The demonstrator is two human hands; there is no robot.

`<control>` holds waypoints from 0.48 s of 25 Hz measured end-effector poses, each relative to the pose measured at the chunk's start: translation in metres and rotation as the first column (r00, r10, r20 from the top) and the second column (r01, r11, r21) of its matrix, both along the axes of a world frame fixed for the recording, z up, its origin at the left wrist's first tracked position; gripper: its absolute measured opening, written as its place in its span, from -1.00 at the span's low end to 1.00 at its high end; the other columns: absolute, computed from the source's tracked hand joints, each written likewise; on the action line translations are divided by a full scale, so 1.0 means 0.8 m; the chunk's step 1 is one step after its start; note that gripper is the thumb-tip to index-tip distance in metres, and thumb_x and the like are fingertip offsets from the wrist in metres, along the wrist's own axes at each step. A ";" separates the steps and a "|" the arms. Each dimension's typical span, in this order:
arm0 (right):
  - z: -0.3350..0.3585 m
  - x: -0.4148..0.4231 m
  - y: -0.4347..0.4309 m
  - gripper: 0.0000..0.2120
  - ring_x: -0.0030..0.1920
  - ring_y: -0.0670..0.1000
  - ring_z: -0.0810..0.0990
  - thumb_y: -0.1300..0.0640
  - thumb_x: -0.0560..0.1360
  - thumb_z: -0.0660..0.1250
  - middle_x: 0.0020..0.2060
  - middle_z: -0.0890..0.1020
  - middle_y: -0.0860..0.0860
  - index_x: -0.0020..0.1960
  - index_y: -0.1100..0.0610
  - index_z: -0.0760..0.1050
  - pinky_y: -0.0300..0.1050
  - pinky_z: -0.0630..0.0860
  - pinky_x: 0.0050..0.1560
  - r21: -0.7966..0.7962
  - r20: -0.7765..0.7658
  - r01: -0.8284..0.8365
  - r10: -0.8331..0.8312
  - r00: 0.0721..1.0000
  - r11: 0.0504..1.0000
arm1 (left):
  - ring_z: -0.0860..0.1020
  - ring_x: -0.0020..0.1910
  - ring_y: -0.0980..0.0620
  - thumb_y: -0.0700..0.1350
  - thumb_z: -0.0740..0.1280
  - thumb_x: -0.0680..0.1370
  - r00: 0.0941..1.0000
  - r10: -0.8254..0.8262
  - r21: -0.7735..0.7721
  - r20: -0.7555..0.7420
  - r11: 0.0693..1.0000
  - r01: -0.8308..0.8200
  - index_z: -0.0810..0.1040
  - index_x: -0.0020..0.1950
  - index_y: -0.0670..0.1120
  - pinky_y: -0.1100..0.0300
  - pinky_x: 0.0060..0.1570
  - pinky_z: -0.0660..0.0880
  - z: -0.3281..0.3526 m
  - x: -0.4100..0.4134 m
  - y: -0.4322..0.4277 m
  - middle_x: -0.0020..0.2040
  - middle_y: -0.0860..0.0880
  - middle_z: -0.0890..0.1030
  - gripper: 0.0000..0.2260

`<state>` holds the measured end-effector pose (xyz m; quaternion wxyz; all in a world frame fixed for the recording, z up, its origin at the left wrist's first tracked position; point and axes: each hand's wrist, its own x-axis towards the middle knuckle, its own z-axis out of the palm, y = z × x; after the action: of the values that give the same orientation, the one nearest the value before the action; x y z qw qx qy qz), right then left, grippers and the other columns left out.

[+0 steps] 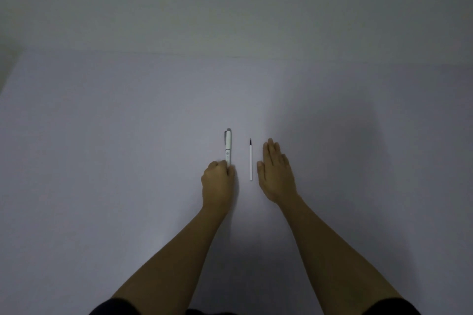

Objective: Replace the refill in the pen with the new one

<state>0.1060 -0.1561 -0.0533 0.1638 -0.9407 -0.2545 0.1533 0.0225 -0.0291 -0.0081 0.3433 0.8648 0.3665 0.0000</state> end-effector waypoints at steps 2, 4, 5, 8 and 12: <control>-0.002 -0.002 -0.001 -0.48 0.54 0.07 -0.04 0.09 0.61 0.00 0.54 0.01 0.11 0.51 0.20 -0.05 -0.03 -0.08 0.51 -0.017 0.046 -0.002 0.003 0.999 1.000 | 0.46 -0.30 -0.04 -0.19 0.20 0.59 0.999 -0.030 0.055 0.012 0.998 0.029 0.56 -0.09 -0.30 0.22 -0.29 0.34 -0.003 -0.001 -0.004 -0.15 -0.24 0.60 -0.78; -0.004 -0.004 -0.001 -0.47 0.54 0.07 -0.03 0.09 0.61 0.01 0.54 0.02 0.12 0.51 0.20 -0.04 -0.03 -0.07 0.51 -0.029 0.070 -0.004 0.006 0.998 1.000 | 0.54 -0.24 -0.10 -0.17 0.19 0.60 0.997 -0.080 0.097 0.012 0.992 0.079 0.56 -0.04 -0.29 0.18 -0.25 0.44 -0.005 -0.003 -0.005 -0.12 -0.24 0.61 -0.77; -0.004 -0.005 -0.001 -0.47 0.54 0.07 -0.02 0.10 0.61 0.01 0.54 0.03 0.12 0.51 0.21 -0.04 -0.02 -0.07 0.51 -0.030 0.072 -0.006 0.008 0.997 1.000 | 0.56 -0.22 -0.12 -0.15 0.18 0.60 0.995 -0.097 0.100 0.007 0.990 0.096 0.55 -0.02 -0.29 0.15 -0.22 0.48 -0.006 -0.004 -0.005 -0.10 -0.24 0.61 -0.76; -0.002 -0.003 0.001 -0.48 0.54 0.08 -0.03 0.10 0.61 0.01 0.54 0.02 0.13 0.51 0.21 -0.04 -0.02 -0.08 0.51 -0.022 0.063 -0.010 0.011 0.998 1.000 | 0.57 -0.19 -0.15 -0.09 0.19 0.60 0.995 -0.100 0.096 0.004 0.990 0.099 0.53 0.01 -0.29 0.07 -0.18 0.53 -0.005 -0.004 -0.006 -0.08 -0.25 0.60 -0.73; 0.013 -0.001 0.001 -0.48 0.54 0.05 -0.05 0.09 0.62 0.00 0.54 -0.01 0.12 0.51 0.22 -0.06 -0.04 -0.09 0.51 0.012 0.007 -0.010 0.010 1.000 1.000 | 0.56 -0.21 -0.19 0.02 0.23 0.58 0.997 -0.069 0.090 0.041 0.994 0.065 0.51 -0.03 -0.30 0.06 -0.23 0.48 0.009 -0.013 0.001 -0.12 -0.26 0.57 -0.65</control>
<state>0.1054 -0.1550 -0.0428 0.1680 -0.9389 -0.2607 0.1490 0.0118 -0.0285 -0.0007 0.3123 0.8907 0.3294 0.0239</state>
